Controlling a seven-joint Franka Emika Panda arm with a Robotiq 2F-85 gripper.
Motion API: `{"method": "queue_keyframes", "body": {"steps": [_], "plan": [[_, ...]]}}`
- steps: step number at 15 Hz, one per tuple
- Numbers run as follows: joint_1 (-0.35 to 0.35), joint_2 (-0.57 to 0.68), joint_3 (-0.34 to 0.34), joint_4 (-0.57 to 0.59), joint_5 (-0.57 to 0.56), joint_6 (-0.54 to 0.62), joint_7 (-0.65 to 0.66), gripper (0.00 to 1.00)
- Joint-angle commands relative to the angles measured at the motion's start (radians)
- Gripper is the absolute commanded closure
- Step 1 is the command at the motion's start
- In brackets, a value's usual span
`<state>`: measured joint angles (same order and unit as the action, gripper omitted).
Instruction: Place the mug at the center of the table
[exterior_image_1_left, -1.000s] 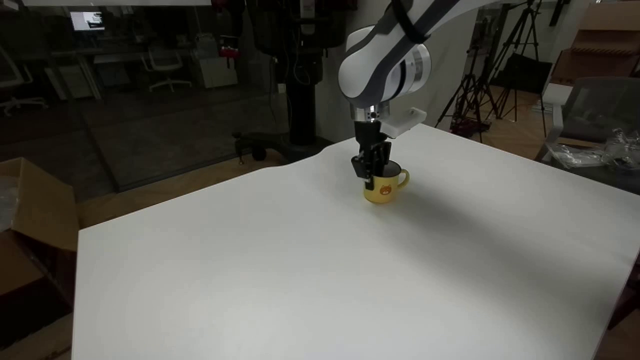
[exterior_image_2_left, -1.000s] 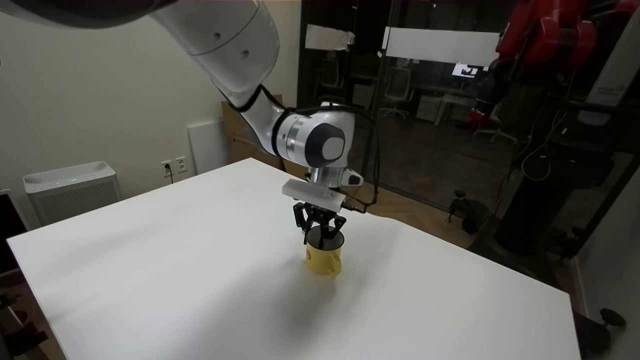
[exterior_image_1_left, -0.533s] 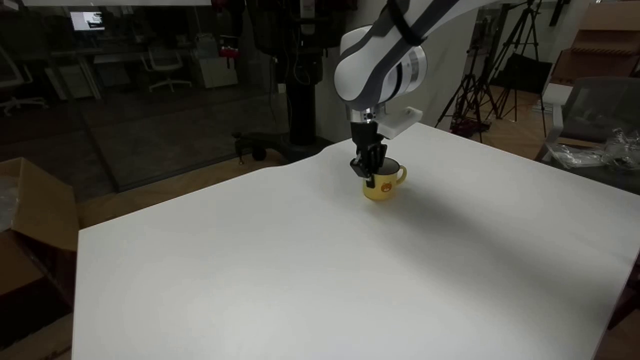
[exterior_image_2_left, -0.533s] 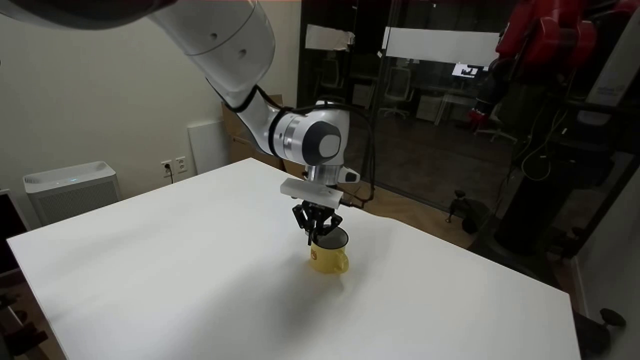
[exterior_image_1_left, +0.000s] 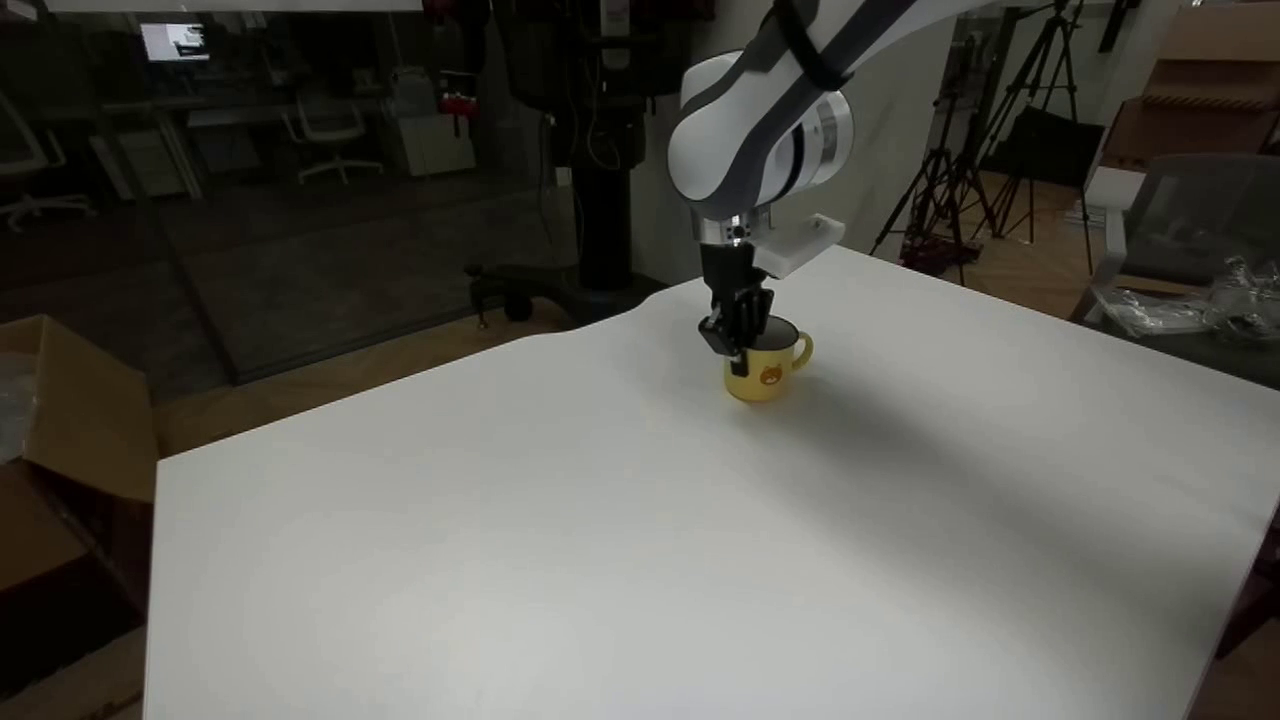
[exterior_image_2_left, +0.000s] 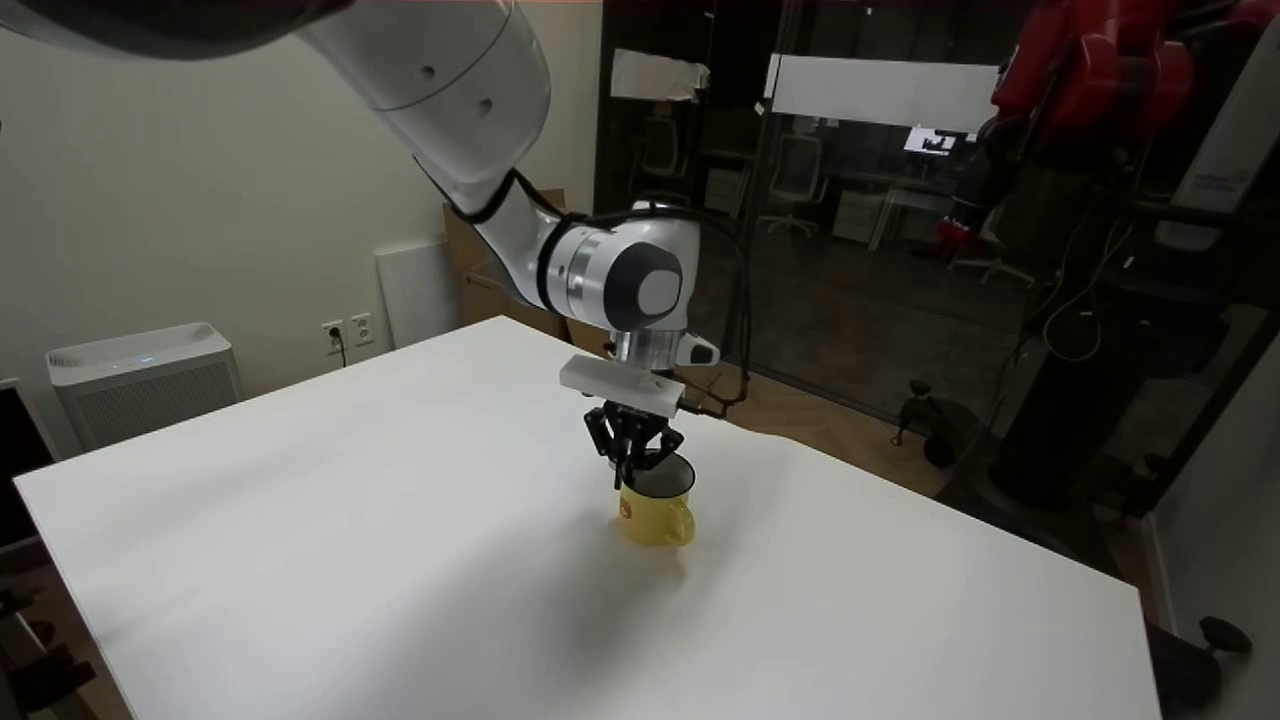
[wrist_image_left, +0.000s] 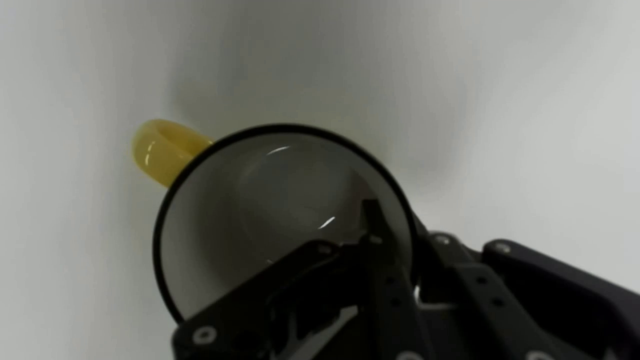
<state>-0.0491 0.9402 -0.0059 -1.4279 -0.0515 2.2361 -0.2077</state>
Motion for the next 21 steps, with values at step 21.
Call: {"method": "queue_keyframes", "body": {"steps": [21], "plan": [[0.158,-0.291,-0.107,-0.557,0.145,0.142,0.647,0.98]]}}
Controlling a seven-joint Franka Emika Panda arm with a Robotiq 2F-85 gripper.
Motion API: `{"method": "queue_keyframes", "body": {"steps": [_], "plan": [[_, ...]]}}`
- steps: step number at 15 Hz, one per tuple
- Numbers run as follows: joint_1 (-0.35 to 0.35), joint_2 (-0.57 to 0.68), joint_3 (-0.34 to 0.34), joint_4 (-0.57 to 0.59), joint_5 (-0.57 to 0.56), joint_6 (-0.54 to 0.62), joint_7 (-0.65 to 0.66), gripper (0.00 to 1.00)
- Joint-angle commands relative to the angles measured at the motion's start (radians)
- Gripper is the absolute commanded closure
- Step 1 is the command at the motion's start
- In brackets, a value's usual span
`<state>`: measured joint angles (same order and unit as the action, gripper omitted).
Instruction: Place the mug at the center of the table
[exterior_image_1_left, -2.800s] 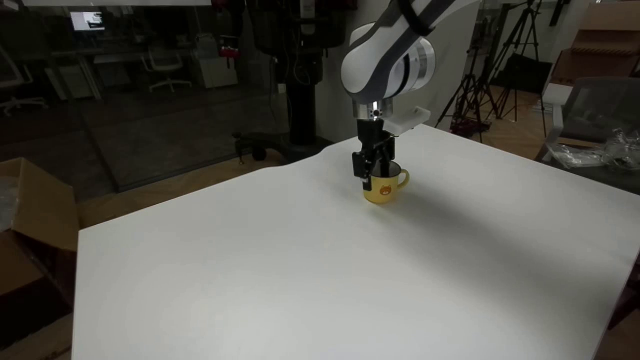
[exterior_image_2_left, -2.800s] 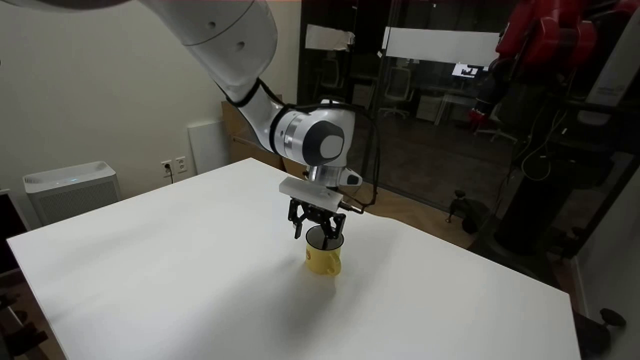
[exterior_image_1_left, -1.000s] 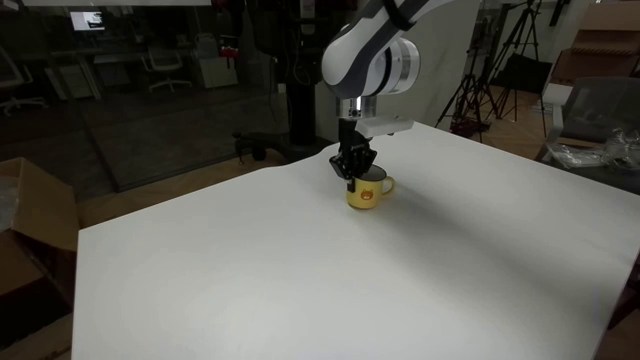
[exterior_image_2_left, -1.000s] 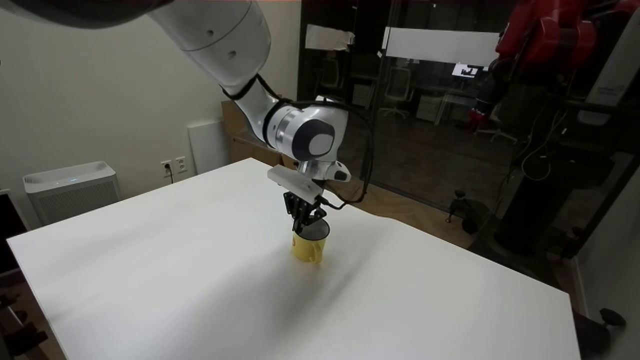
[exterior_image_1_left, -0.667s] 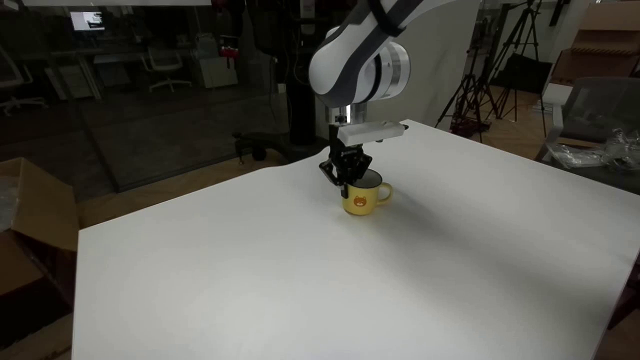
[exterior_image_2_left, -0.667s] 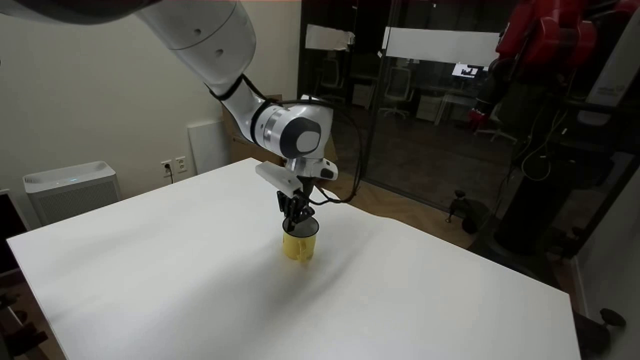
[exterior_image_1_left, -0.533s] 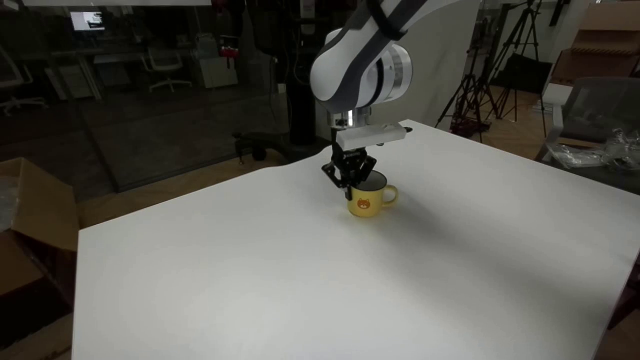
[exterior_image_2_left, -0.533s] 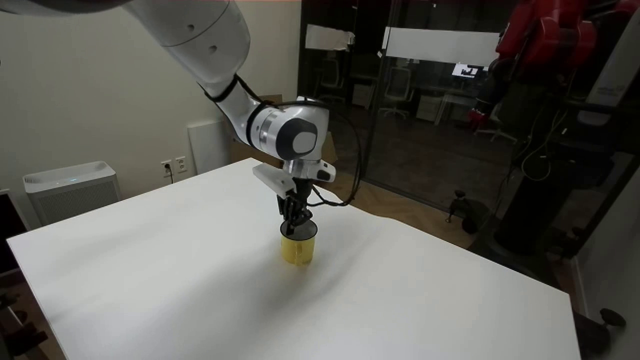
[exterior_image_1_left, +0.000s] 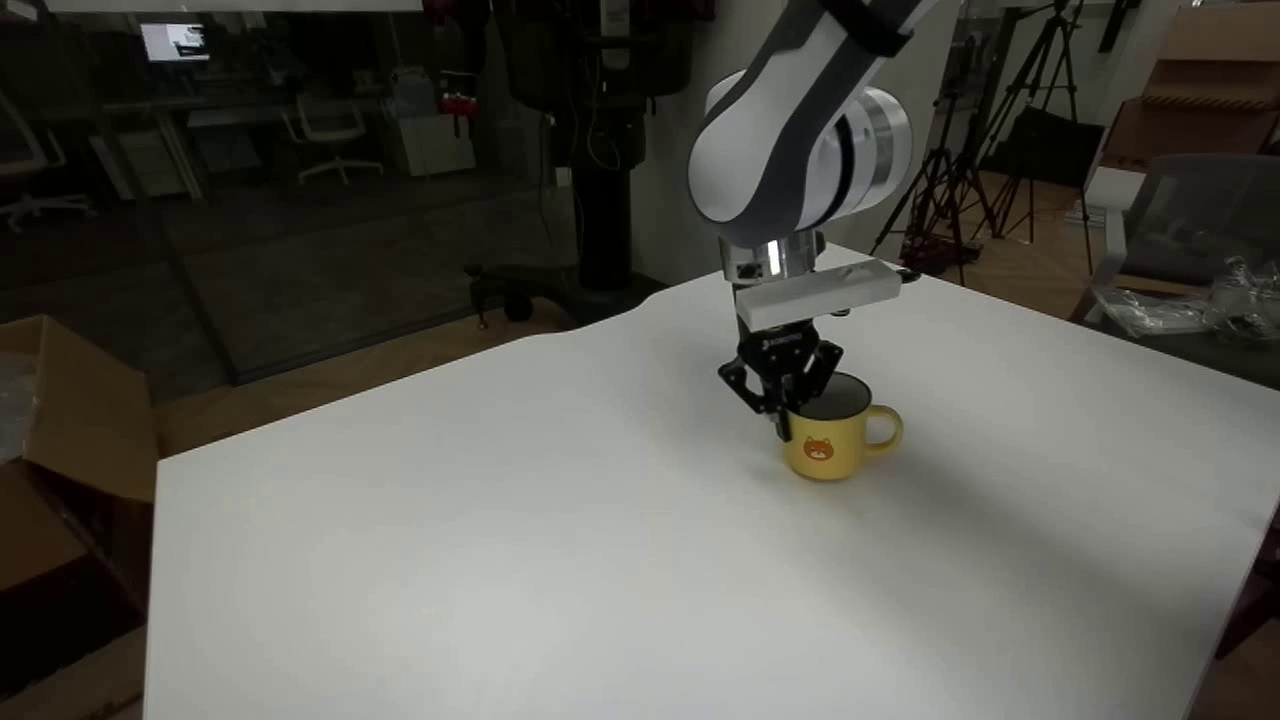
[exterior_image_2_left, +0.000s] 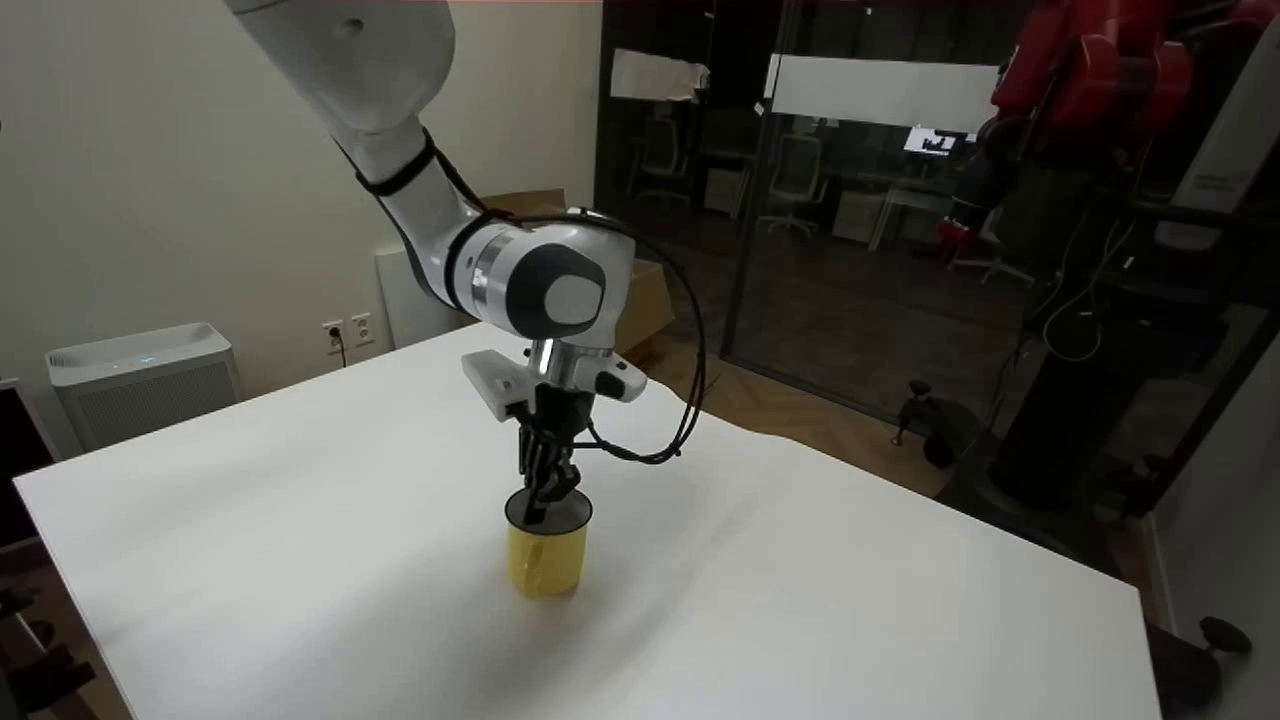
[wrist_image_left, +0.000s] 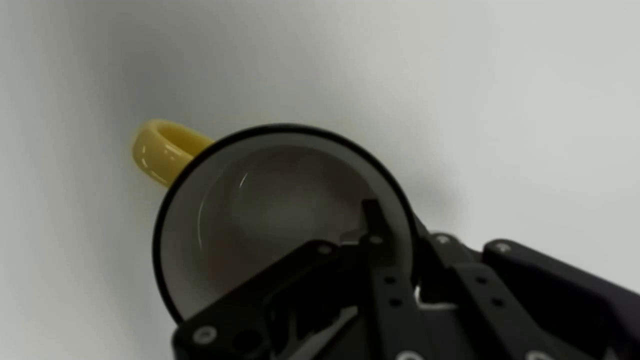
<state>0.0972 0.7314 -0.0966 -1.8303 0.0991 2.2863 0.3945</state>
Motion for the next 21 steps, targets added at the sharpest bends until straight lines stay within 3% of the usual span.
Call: {"method": "queue_keyframes", "body": {"steps": [1,2,5,9,13,14,16,21], "plan": [[0.007,-0.091,-0.014,-0.187,-0.008,0.161,0.022,0.98],[0.008,-0.097,-0.014,-0.217,-0.019,0.259,0.001,0.98],[-0.004,-0.116,0.007,-0.281,0.0,0.413,-0.037,0.98],[-0.051,-0.146,0.053,-0.345,0.059,0.499,-0.081,0.98],[-0.175,-0.165,0.169,-0.363,0.166,0.512,-0.241,0.98],[-0.203,-0.167,0.197,-0.362,0.191,0.505,-0.279,0.65],[-0.244,-0.167,0.236,-0.363,0.231,0.497,-0.336,0.58],[-0.272,-0.189,0.254,-0.379,0.262,0.472,-0.385,0.24]]}}
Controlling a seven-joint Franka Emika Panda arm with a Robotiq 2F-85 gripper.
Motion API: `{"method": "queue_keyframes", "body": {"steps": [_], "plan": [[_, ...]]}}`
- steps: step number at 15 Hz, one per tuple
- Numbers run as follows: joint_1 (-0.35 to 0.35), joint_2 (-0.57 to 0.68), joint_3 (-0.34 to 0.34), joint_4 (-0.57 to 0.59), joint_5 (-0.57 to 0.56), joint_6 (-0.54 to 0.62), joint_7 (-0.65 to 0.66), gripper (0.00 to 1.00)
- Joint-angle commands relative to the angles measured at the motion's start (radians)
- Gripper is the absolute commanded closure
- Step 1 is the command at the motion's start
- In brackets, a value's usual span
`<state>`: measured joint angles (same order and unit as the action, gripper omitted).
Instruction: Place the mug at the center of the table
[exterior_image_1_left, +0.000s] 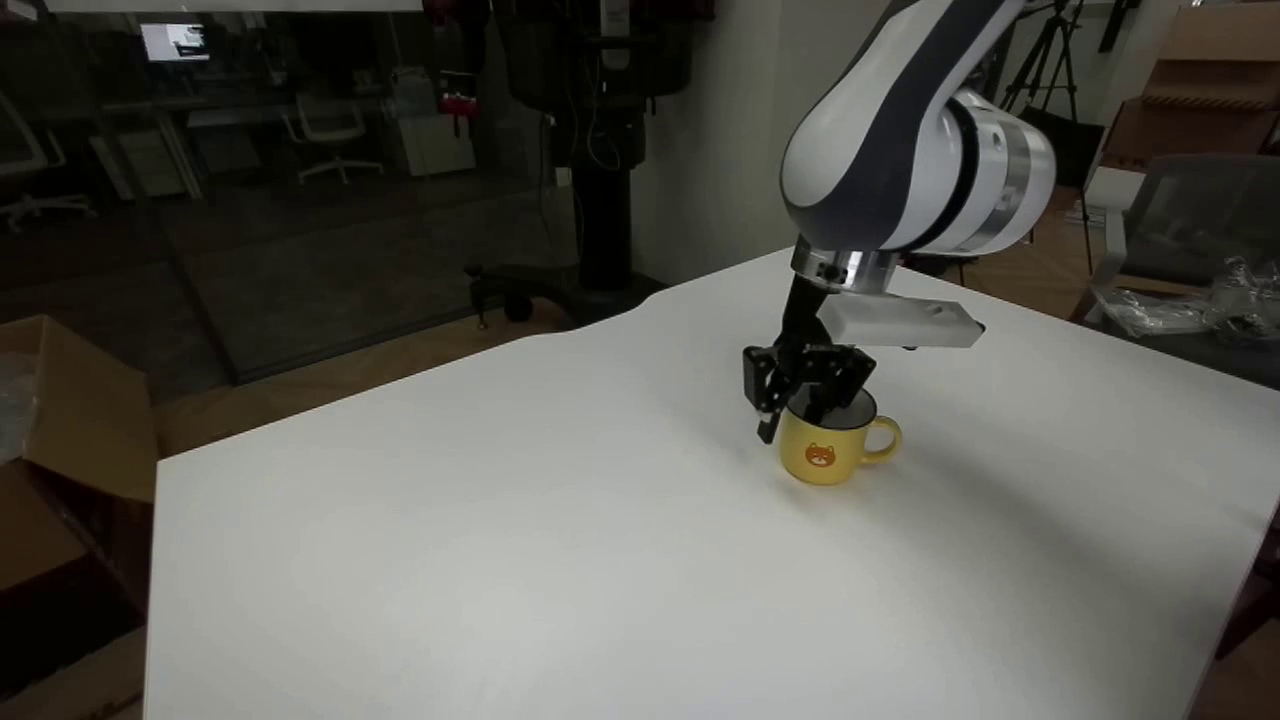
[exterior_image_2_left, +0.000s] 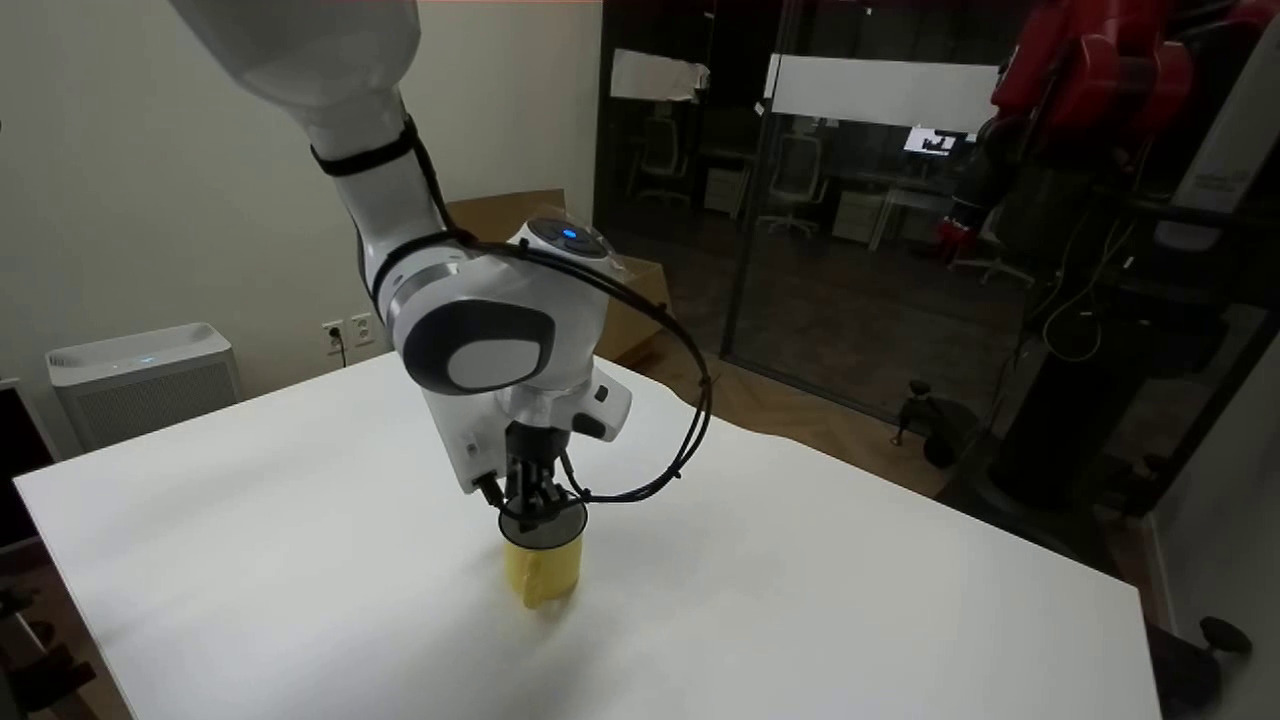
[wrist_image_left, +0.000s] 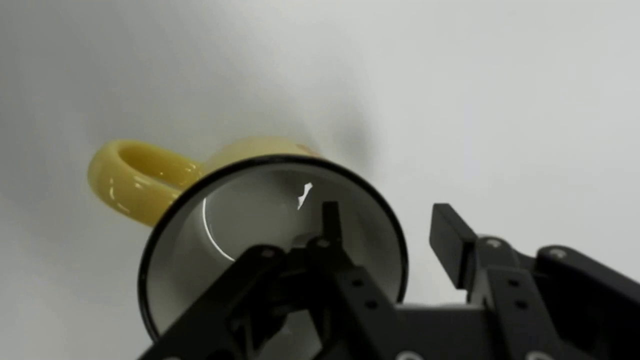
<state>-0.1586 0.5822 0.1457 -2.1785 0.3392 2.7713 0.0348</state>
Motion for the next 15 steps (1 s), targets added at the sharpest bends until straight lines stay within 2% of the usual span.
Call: {"method": "queue_keyframes", "body": {"steps": [1,4,9,11,12,15], "plan": [[-0.005,-0.057,-0.004,-0.044,0.013,-0.015,-0.009,0.18],[0.058,-0.144,-0.084,-0.112,-0.026,-0.025,0.085,0.0],[0.134,-0.312,-0.185,-0.211,-0.091,-0.091,0.199,0.0],[0.117,-0.364,-0.174,-0.218,-0.067,-0.18,0.196,0.0],[0.113,-0.286,-0.168,-0.178,-0.069,-0.122,0.156,0.0],[0.114,-0.345,-0.17,-0.2,-0.066,-0.174,0.163,0.0]]}}
